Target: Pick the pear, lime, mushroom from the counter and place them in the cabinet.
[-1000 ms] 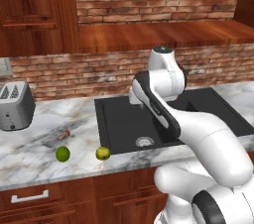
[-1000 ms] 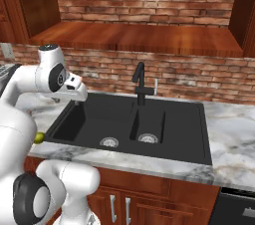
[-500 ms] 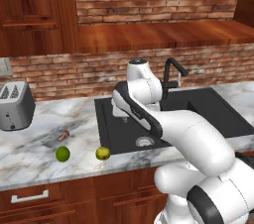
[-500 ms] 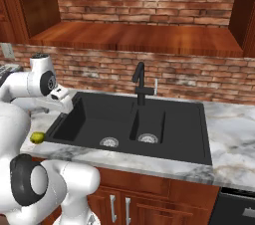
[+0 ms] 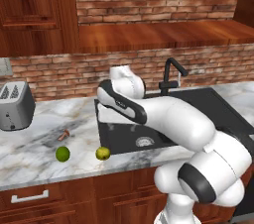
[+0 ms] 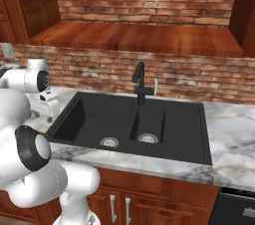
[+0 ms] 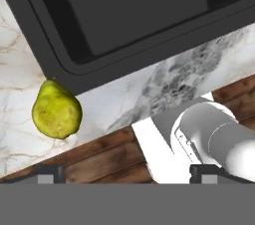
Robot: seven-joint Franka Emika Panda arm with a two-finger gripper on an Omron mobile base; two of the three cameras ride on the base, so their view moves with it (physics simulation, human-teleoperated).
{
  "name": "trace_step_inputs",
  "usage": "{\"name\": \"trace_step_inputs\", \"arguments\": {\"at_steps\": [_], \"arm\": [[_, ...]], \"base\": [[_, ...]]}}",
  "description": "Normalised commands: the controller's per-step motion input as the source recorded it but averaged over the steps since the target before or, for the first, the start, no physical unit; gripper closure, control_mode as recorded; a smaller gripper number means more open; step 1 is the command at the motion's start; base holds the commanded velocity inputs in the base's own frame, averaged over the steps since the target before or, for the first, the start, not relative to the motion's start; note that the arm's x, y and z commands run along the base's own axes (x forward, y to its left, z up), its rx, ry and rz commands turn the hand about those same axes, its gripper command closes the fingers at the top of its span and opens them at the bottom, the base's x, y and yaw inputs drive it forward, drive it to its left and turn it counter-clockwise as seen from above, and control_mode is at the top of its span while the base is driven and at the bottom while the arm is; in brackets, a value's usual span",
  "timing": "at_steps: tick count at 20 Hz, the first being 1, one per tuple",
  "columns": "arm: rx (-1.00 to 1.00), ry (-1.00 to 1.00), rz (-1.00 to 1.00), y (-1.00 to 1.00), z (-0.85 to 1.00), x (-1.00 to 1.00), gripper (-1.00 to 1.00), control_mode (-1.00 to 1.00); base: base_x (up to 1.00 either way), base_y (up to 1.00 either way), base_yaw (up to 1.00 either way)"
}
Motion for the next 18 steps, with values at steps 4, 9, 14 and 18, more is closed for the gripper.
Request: {"name": "trace_step_inputs", "arguments": {"at_steps": [4,9,14,18], "arm": [[0.0,0.0,-0.13,0.42,-0.28,-0.01,-1.0,-1.0],[0.0,0.0,-0.13,0.35,-0.35,0.0,-1.0,-1.0],[-0.03,-0.01,-0.09,0.22,-0.41,0.02,-1.0,-1.0],[-0.02,-0.05,-0.06,0.15,-0.29,0.28,-1.0,-1.0]], "base": [[0.0,0.0,0.0],[0.0,0.0,0.0],[0.0,0.0,0.0],[0.0,0.0,0.0]]}}
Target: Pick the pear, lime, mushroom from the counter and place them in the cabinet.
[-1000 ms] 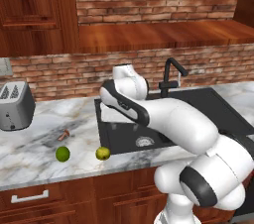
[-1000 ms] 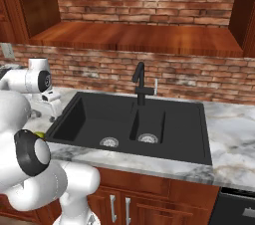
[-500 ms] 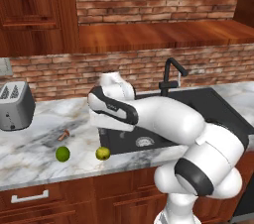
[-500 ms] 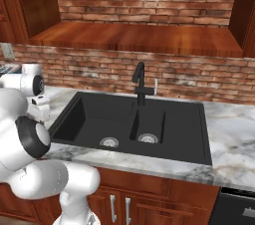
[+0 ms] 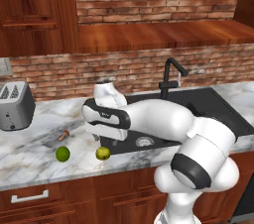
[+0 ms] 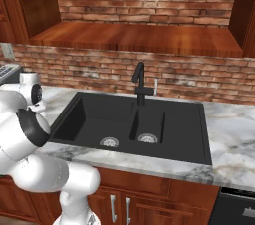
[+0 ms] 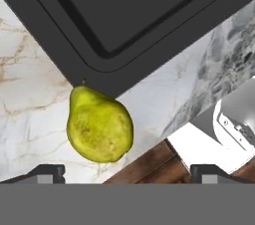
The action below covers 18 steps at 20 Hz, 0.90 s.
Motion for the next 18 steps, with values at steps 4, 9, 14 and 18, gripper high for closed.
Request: {"name": "trace_step_inputs", "arguments": {"at_steps": [4,9,14,18], "arm": [[0.0,-0.07,-0.01,0.04,-0.21,0.39,-1.0,-1.0],[-0.04,-0.09,0.0,0.11,-0.24,0.15,-1.0,-1.0],[-0.01,-0.02,0.0,0.3,-0.23,0.0,-1.0,-1.0],[0.0,0.0,0.0,0.11,-0.3,0.0,-1.0,-1.0]], "base": [[0.0,0.0,0.0],[0.0,0.0,0.0],[0.0,0.0,0.0],[0.0,0.0,0.0]]}}
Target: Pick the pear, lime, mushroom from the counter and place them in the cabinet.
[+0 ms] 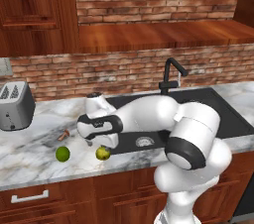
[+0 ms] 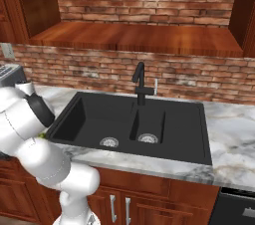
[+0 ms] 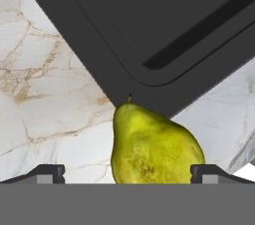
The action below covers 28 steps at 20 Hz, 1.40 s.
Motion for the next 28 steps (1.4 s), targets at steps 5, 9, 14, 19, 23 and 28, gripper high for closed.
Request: {"name": "trace_step_inputs", "arguments": {"at_steps": [5,9,14,19,23,28], "arm": [[-0.08,0.0,0.0,0.0,-0.48,0.0,-1.0,-1.0],[-0.13,0.0,0.0,0.0,-0.64,0.0,-1.0,-1.0],[-0.16,0.01,0.0,-0.33,-0.95,-0.2,-1.0,-1.0],[-0.16,0.06,0.0,-0.96,-1.0,-0.42,-1.0,-1.0],[-0.15,0.1,0.0,-1.0,-1.0,-0.54,-1.0,-1.0],[-0.08,0.08,0.0,-1.0,-1.0,-0.69,-1.0,-1.0]], "base": [[0.0,0.0,0.0],[0.0,0.0,0.0],[0.0,0.0,0.0],[0.0,0.0,0.0],[0.0,0.0,0.0],[0.0,0.0,0.0]]}}
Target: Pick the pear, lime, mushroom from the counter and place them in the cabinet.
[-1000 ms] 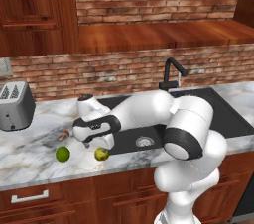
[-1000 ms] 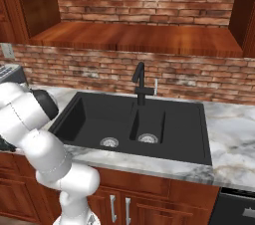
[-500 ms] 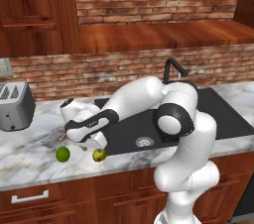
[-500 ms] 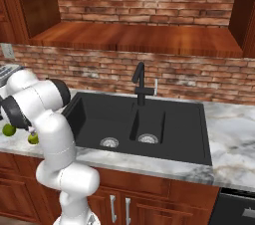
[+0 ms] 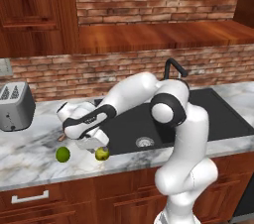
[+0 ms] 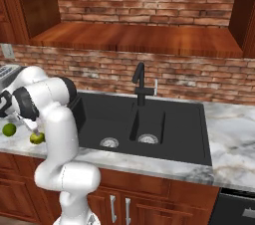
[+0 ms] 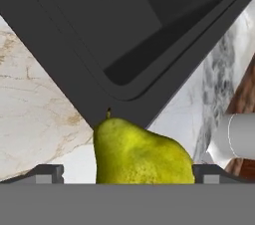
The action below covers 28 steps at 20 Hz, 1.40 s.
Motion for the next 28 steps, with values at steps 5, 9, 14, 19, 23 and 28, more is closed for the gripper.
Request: {"name": "trace_step_inputs", "arguments": {"at_steps": [5,9,14,19,23,28], "arm": [[-0.03,0.03,0.0,-1.0,-1.0,-0.76,-1.0,-1.0],[-0.03,0.0,0.0,-1.0,-1.0,-0.86,1.0,-1.0],[0.0,-0.05,0.0,-1.0,-1.0,-1.0,1.0,-1.0],[0.0,-0.18,0.0,-0.87,-0.56,-0.52,1.0,-1.0],[0.04,-0.13,-0.02,-0.75,-0.06,-0.01,1.0,-1.0],[0.22,-0.05,-0.05,-0.82,0.76,0.06,1.0,-1.0]], "base": [[0.0,0.0,0.0],[0.0,0.0,0.0],[0.0,0.0,0.0],[0.0,0.0,0.0],[0.0,0.0,0.0],[0.0,0.0,0.0]]}}
